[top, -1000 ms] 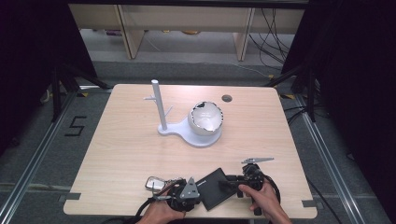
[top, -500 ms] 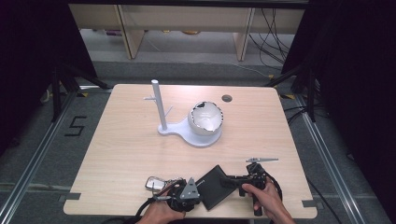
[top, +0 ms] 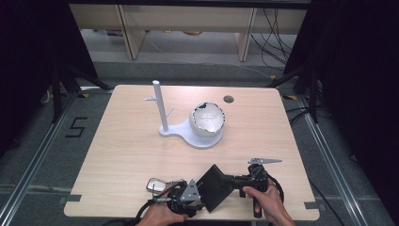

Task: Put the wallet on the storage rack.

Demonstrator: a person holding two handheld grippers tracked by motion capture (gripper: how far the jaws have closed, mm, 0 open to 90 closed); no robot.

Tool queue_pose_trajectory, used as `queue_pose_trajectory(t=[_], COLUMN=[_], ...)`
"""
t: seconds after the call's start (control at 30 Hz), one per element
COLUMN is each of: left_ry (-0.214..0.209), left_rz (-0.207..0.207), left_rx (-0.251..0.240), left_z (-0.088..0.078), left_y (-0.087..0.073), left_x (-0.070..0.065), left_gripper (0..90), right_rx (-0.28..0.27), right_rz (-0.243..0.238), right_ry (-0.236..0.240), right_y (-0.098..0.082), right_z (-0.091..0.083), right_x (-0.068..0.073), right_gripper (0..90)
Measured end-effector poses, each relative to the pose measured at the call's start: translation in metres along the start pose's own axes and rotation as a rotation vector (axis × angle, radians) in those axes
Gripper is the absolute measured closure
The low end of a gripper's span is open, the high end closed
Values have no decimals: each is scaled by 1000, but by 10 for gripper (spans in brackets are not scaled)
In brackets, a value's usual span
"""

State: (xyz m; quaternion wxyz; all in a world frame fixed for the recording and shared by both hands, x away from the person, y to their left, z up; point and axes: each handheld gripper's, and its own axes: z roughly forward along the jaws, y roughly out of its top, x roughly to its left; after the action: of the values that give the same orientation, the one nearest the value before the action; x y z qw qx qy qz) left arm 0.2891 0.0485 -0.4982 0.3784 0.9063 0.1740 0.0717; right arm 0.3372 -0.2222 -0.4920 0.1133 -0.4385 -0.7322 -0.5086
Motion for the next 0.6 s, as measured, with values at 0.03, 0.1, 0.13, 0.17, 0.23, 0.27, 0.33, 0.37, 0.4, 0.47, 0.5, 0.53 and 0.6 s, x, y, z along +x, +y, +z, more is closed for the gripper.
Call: queue_pose_trajectory(t=[0.03,0.1,0.13,0.17,0.23,0.27,0.33,0.37,0.4,0.47,0.5,0.53,0.6], left_ry=[2,14,22,29,43,45,51,75,75,86,91,91,105], left_rz=[1,-22,-25,-52,-52,-58,-66,-91,-91,-104,-110,-110,-106], left_rx=[-10,-24,-25,-43,-34,-39,-46,-58,-58,-72,-98,-98,-105], left_z=[-4,-13,-16,-19,-25,-27,-33,-42,-42,-51,-57,-57,-69], left_y=[0,0,-1,-2,-4,-5,-7,-11,-11,-15,-20,-20,-27], left_x=[2,6,7,7,10,11,13,16,16,20,23,23,27], left_gripper=[609,593,567,551,478,478,426,409,401,393,383,379,378], right_rx=[-9,-16,-7,-10,-38,-38,-54,-71,-71,-68,-66,-66,-79], right_rz=[-7,-16,20,5,-34,-34,-60,-59,-59,-74,-106,-106,-111], right_ry=[-3,-2,1,2,-9,-9,-23,-17,-17,-21,-43,-43,-36], right_y=[2,3,4,5,9,9,12,15,15,19,24,24,29], right_z=[-1,-1,-4,-5,-7,-7,-9,-11,-11,-14,-15,-15,-19], right_x=[3,5,10,10,10,10,10,9,9,11,13,13,15], right_gripper=[776,777,779,780,780,780,780,780,780,783,784,784,785])
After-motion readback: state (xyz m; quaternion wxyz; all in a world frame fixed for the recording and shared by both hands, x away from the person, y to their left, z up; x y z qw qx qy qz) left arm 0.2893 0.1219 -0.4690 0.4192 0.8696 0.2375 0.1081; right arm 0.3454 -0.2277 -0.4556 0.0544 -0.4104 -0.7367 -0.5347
